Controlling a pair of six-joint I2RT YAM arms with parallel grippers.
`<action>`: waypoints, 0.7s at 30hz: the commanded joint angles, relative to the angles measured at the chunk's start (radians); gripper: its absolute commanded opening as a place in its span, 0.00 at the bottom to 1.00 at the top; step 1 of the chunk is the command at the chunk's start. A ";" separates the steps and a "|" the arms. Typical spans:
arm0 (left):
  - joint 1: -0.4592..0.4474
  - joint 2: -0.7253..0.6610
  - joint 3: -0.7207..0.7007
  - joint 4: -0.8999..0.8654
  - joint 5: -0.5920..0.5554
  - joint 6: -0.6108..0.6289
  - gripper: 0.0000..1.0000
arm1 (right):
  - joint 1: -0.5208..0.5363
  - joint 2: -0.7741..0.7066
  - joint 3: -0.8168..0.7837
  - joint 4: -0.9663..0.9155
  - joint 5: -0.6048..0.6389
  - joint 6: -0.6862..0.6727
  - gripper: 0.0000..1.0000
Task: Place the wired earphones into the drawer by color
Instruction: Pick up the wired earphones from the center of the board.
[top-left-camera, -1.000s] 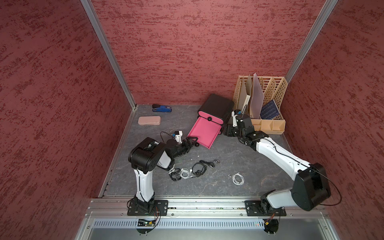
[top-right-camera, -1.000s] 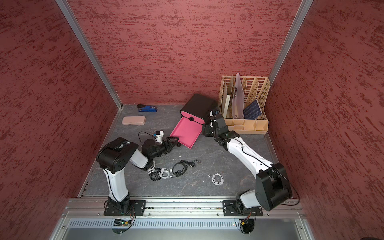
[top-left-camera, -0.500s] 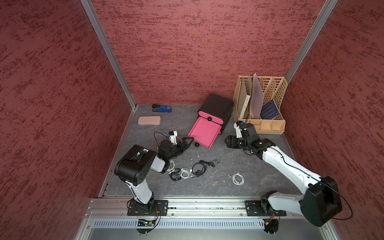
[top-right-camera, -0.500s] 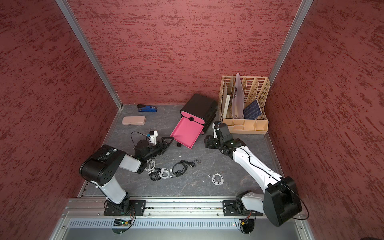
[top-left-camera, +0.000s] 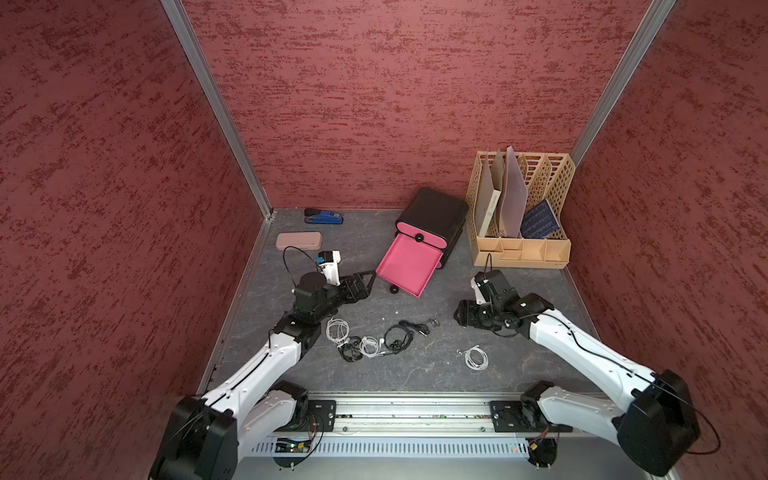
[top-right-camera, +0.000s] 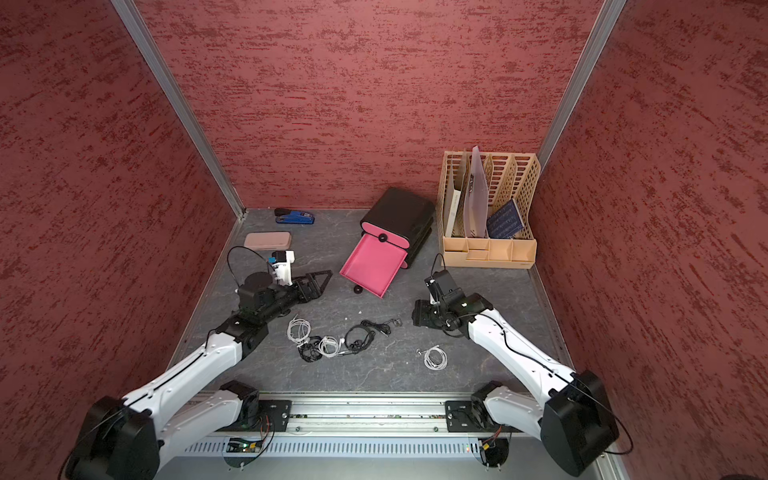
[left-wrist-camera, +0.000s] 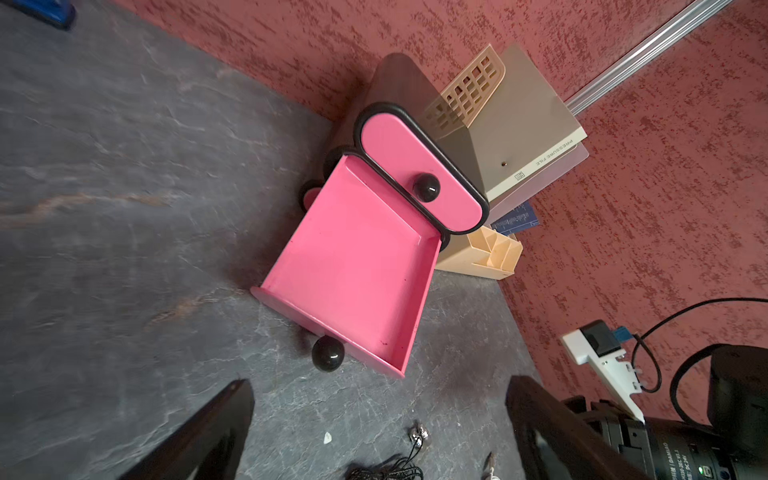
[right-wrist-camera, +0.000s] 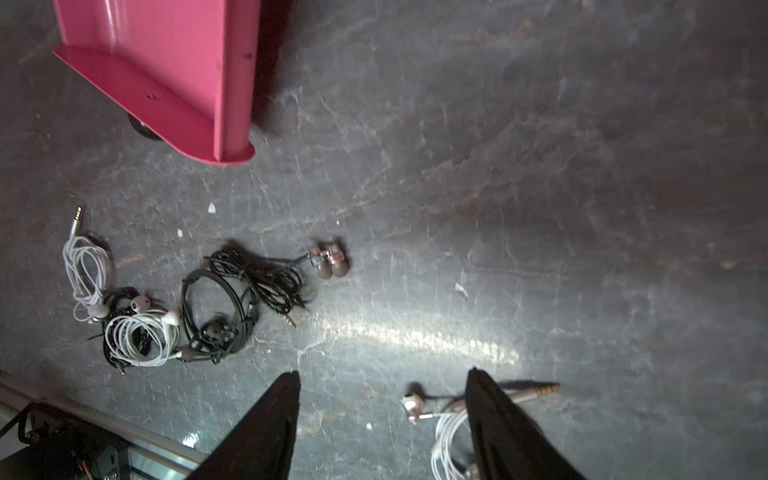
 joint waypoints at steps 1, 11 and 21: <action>-0.003 -0.069 0.022 -0.253 -0.062 0.139 1.00 | 0.041 -0.014 -0.025 -0.062 0.022 0.088 0.67; -0.006 -0.135 -0.053 -0.245 -0.078 0.244 1.00 | 0.123 -0.020 -0.114 -0.098 0.068 0.211 0.66; -0.005 -0.136 -0.100 -0.190 -0.079 0.248 1.00 | 0.127 0.030 -0.169 -0.015 0.069 0.236 0.59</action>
